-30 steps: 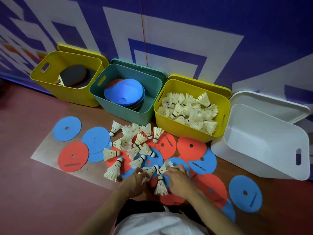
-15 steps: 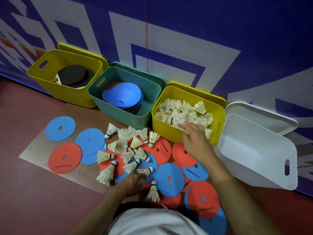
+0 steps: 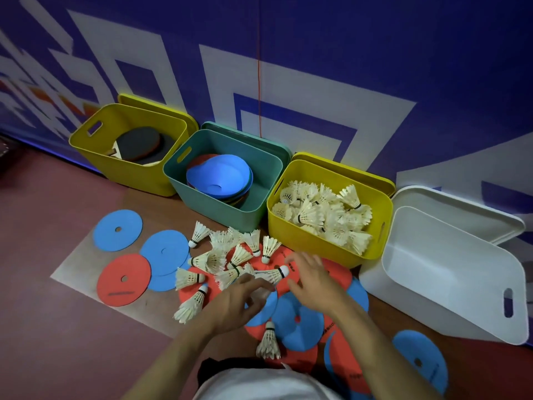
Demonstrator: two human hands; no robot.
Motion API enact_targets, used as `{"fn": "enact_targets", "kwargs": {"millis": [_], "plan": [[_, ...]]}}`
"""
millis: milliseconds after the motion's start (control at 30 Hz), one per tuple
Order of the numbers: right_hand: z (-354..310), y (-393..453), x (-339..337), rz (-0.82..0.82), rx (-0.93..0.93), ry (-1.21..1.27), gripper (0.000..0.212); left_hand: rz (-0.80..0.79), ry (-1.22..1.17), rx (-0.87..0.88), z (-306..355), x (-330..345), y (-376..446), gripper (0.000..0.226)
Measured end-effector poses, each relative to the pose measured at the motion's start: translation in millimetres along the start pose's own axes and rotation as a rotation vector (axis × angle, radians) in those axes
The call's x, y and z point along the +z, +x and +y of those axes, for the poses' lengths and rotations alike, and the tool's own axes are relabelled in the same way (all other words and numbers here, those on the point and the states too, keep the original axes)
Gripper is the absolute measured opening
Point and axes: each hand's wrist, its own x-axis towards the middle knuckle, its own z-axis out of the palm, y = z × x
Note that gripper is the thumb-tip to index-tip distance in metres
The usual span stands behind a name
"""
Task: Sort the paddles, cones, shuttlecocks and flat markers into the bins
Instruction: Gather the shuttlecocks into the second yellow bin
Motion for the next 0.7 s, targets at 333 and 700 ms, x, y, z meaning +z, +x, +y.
{"fn": "enact_targets", "kwargs": {"millis": [333,700], "plan": [[41,-26,9,0.151,0.044,-0.076,0.041,-0.035,-0.037,0.077,31,-27,35,0.057],[78,-59,-15,0.348,0.298,0.082,0.042,0.052,0.156,0.009,60,-86,164,0.056]]}}
